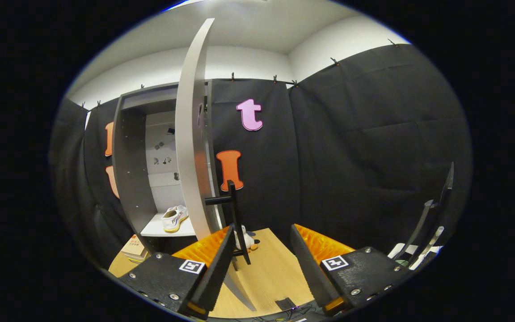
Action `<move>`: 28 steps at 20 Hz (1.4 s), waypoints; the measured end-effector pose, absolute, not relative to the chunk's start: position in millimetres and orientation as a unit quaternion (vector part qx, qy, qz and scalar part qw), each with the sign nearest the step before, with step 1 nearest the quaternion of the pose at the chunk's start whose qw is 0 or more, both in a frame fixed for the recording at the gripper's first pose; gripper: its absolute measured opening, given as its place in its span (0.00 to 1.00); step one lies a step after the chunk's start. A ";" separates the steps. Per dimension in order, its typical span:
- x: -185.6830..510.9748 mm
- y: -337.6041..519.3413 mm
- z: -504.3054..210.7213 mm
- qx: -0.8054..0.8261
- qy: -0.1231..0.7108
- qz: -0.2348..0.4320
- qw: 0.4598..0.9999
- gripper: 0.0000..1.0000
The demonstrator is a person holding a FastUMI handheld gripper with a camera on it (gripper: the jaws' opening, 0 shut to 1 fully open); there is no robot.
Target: Open the shoe cabinet door, grab the shoes and put them into the shoe cabinet, then close the shoe cabinet door.
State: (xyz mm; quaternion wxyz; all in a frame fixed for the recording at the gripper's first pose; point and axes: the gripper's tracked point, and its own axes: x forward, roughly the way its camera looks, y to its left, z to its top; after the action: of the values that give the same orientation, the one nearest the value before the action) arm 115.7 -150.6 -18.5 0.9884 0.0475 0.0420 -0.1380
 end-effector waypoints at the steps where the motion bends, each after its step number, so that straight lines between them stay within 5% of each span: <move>1: 116.0 -141.1 -19.6 0.050 0.043 -0.128 0.990 0.80; 15: 162.6 36.6 -27.7 0.094 0.046 0.093 0.990 0.82; 28: 245.3 136.4 -26.4 0.088 0.046 0.171 0.980 0.88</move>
State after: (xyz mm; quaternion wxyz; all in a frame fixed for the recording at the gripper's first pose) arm 245.3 136.4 -26.4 0.9803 0.0877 0.0462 0.1711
